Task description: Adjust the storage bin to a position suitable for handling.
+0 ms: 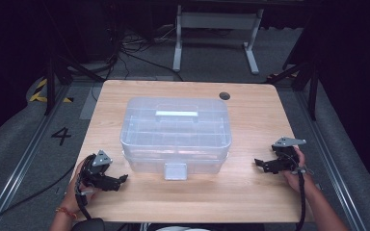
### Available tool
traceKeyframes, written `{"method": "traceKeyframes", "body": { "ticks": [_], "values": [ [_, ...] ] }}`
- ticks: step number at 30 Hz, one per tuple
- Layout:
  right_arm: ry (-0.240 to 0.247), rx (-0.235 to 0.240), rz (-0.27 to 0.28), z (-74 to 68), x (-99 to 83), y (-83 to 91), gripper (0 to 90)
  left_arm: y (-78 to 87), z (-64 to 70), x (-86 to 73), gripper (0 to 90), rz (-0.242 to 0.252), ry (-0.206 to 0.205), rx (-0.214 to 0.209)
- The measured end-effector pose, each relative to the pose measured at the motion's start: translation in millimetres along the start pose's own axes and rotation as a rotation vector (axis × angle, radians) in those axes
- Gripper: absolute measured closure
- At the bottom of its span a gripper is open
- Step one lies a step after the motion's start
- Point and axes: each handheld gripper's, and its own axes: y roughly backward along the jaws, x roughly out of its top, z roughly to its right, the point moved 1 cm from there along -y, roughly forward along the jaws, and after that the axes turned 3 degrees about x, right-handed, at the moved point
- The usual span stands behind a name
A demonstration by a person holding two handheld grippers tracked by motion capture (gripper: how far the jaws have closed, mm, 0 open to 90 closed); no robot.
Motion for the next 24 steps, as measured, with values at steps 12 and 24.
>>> {"method": "traceKeyframes", "body": {
  "ticks": [12,24],
  "values": [
    [0.006,0.006,0.000,0.5,-0.1,0.1,0.0,3.3,2.7,-3.8,0.3,-0.004,0.035,0.014],
    [0.013,0.012,-0.001,1.1,0.2,0.1,0.4,6.2,-3.0,-7.7,0.5,-0.005,-0.001,-0.028]
  ]
}}
